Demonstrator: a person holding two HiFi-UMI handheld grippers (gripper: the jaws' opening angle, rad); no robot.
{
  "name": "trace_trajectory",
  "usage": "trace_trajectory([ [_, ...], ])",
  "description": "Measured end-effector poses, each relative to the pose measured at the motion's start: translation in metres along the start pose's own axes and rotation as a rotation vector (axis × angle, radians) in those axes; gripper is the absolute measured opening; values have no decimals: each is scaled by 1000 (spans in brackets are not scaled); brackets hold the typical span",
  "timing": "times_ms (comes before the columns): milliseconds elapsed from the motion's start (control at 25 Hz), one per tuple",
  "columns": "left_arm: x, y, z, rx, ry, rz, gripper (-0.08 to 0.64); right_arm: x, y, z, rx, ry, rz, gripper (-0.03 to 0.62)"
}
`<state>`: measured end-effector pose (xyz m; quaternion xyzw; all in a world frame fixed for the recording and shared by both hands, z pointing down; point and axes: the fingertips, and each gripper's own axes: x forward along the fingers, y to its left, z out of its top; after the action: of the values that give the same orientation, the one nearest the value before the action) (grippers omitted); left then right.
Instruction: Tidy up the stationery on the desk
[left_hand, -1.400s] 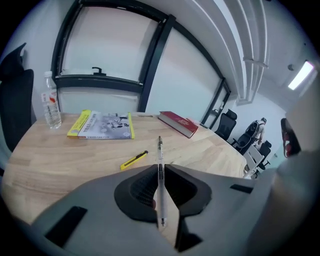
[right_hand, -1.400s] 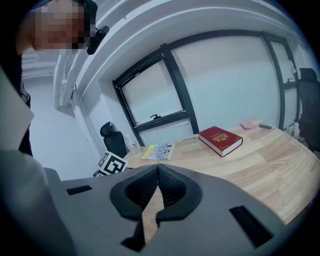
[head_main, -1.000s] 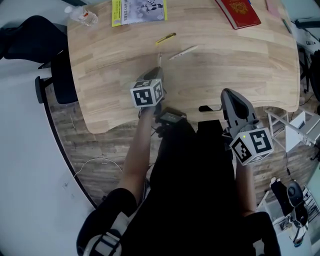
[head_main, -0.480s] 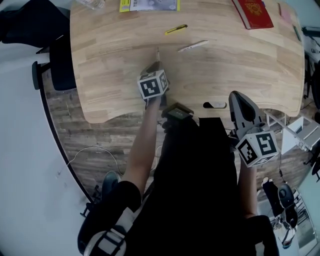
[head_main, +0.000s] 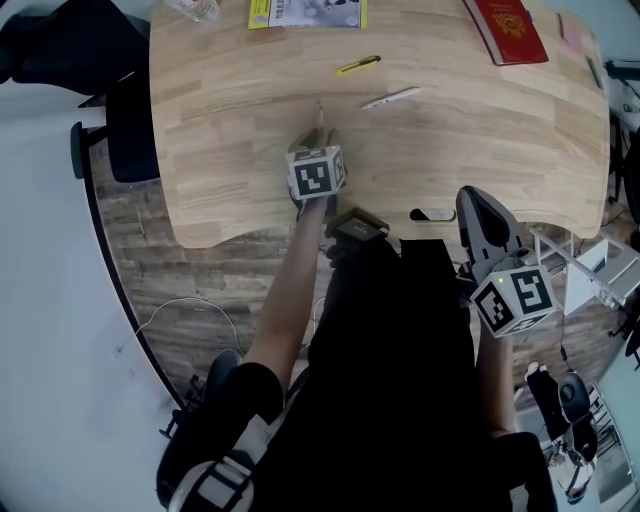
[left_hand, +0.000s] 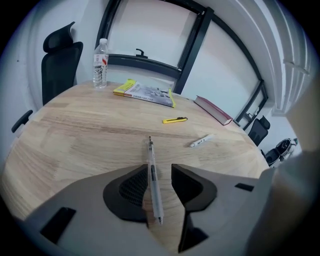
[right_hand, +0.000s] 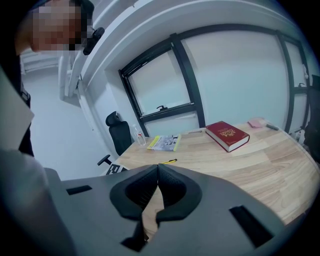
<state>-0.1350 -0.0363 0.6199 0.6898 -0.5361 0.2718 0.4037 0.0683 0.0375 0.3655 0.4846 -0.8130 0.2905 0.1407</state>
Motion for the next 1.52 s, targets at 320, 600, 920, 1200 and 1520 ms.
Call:
trace_trajectory([
  [320,-9,-2,22,100,-21,-1,143,2,2,3,17,-15,-1,20],
  [600,-8,-40,67,356,-68,-114,143,3,-2,6,26,-24,-14,20],
  [920,21,-101,93,614,-43,-251,156,-7,-15,7,45,-24,-68,20],
  [1200,60,-134,60,871,65,-257,156,-29,-38,-3,84,-22,-136,20],
  [1520,85,-135,45,964,139,-193,116,-42,-57,-4,108,-35,-156,20],
])
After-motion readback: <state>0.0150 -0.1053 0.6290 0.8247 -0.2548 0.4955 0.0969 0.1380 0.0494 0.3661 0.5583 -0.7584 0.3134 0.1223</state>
